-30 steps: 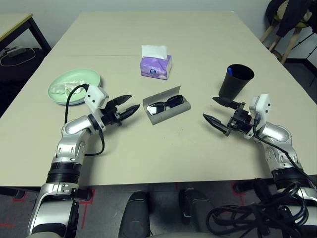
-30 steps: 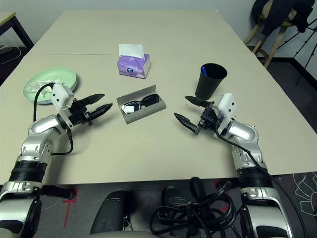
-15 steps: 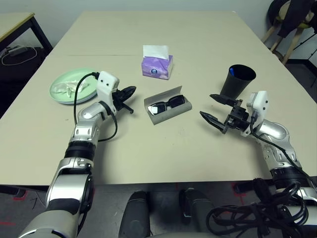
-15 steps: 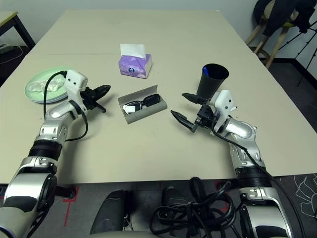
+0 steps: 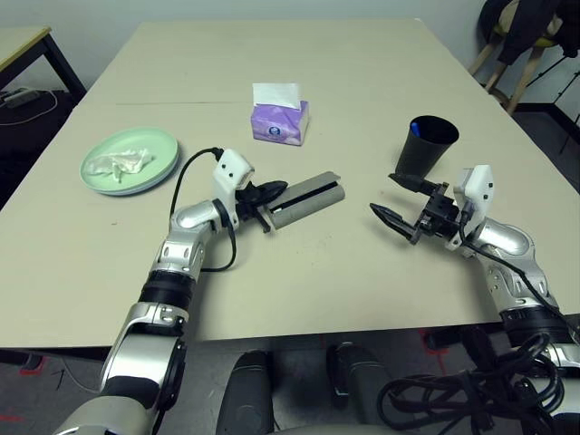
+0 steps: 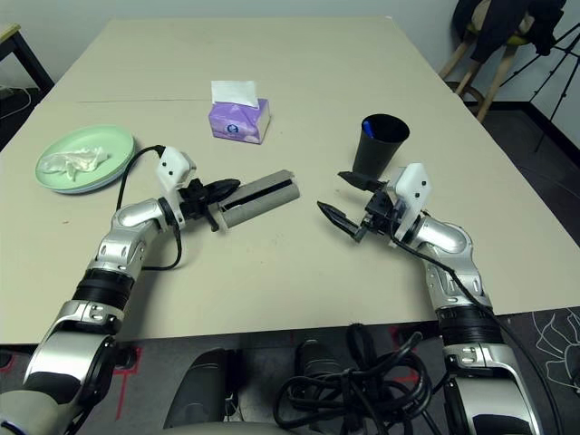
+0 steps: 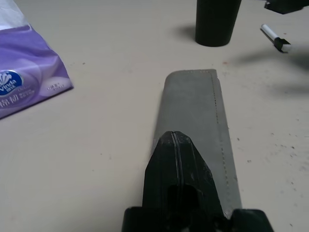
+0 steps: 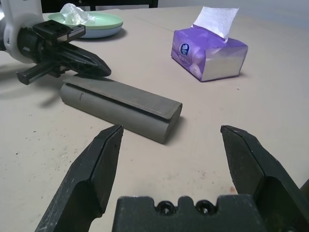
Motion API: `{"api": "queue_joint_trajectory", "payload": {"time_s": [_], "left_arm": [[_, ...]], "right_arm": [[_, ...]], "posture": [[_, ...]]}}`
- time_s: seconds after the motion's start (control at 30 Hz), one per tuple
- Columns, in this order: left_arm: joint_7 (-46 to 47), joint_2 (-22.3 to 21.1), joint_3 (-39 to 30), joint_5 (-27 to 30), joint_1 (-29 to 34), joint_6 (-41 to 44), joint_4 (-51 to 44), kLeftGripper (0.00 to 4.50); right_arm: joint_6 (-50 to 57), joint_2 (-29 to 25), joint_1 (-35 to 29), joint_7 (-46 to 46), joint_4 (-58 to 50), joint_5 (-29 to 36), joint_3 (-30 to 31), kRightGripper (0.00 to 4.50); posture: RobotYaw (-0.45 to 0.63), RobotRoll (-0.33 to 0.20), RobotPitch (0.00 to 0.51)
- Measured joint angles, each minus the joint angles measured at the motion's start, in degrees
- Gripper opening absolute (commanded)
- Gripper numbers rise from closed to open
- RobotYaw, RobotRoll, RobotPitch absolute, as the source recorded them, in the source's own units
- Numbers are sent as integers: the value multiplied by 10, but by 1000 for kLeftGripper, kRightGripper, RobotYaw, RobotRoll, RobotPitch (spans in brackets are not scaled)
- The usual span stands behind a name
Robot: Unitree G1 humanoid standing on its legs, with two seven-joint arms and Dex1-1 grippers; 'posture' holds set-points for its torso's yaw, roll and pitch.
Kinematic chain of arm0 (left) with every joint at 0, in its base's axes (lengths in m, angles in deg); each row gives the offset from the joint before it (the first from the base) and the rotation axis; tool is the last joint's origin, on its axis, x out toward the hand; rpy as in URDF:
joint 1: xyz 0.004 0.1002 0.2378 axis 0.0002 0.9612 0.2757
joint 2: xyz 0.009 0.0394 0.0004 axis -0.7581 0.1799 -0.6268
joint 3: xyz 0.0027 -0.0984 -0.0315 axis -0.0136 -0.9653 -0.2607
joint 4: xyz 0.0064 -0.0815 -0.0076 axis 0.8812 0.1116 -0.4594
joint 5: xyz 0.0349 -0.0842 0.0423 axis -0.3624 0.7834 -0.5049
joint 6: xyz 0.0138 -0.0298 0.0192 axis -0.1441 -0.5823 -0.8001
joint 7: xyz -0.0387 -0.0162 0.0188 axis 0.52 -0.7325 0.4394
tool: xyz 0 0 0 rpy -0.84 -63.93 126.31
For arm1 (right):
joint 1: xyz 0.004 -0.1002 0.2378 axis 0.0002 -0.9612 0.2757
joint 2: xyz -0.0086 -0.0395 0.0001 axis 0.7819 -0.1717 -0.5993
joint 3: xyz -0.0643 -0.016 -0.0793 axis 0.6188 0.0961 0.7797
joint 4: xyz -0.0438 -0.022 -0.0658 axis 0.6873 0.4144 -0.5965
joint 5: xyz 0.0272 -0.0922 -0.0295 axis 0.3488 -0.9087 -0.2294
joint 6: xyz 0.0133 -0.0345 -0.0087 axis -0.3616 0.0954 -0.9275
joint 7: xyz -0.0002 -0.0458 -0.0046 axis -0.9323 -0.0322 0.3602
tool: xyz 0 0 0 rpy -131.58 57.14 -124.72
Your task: Organize and tidy the items on the table.
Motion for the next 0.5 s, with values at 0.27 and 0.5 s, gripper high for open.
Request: {"api": "queue_joint_trajectory", "payload": {"time_s": [0.27,0.5], "left_arm": [[-21,-5,6,11,30,33,-53,13],[-35,-17,7,19,31,43,-74,13]], "right_arm": [[87,-1,0,-11,-22,33,1,4500],[99,-3,0,-17,-33,36,1,4500]], "posture": [[95,0,103],[93,0,103]]}}
